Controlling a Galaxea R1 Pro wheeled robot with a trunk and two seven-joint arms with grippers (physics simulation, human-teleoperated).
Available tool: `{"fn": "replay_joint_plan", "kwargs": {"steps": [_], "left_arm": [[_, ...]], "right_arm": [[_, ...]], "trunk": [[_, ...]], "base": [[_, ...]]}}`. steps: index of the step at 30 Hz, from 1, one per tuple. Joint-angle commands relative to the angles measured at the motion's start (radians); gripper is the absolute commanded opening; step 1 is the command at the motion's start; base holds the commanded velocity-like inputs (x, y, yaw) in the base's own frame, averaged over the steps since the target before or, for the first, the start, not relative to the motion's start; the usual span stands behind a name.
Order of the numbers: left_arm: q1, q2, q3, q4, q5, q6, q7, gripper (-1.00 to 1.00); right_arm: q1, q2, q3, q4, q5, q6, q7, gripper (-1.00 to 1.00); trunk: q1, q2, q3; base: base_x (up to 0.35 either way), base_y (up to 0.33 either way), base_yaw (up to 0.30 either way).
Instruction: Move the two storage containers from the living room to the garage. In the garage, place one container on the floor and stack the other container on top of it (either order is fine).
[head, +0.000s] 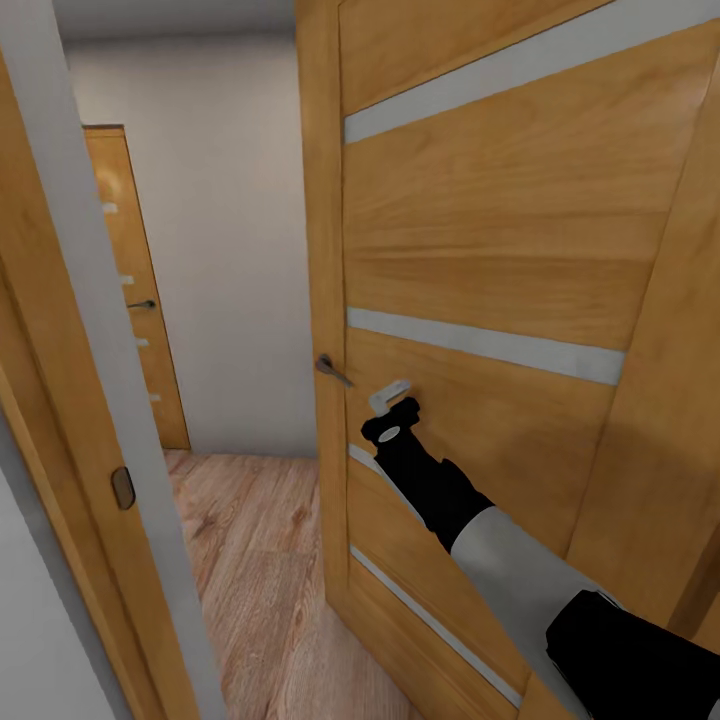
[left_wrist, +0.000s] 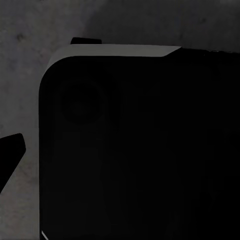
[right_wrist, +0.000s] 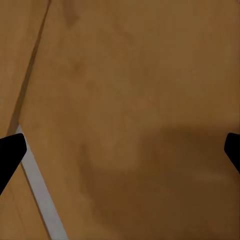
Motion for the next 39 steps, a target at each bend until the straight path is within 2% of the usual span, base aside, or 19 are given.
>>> {"fn": "replay_joint_plan", "kwargs": {"steps": [1, 12, 30, 39], "left_arm": [[0.0, 0.0, 0.0, 0.0, 0.008, -0.002, 0.0, 1.0], [0.0, -0.001, 0.0, 0.0, 0.008, -0.001, 0.0, 1.0], [0.0, 0.0, 0.0, 0.0, 0.007, -0.002, 0.0, 1.0], [0.0, -0.001, 0.002, 0.0, 0.008, -0.002, 0.002, 1.0]], "right_arm": [[-0.001, 0.0, 0.002, -0.001, 0.013, 0.01, -0.006, 1.0], [-0.001, 0.0, 0.003, -0.001, 0.013, 0.012, -0.015, 1.0], [-0.001, 0.0, 0.004, -0.001, 0.016, 0.012, -0.018, 1.0], [-0.001, 0.0, 0.004, 0.001, 0.015, 0.012, -0.04, 1.0]], "trunk": [[0.0, -0.001, -0.001], [0.0, -0.001, -0.001], [0.0, -0.001, -0.001], [0.0, -0.001, -0.001]], "base": [[0.0, 0.0, 0.0], [0.024, 0.0, 0.0], [0.292, 0.0, 0.0], [0.053, 0.0, 0.0]]}}
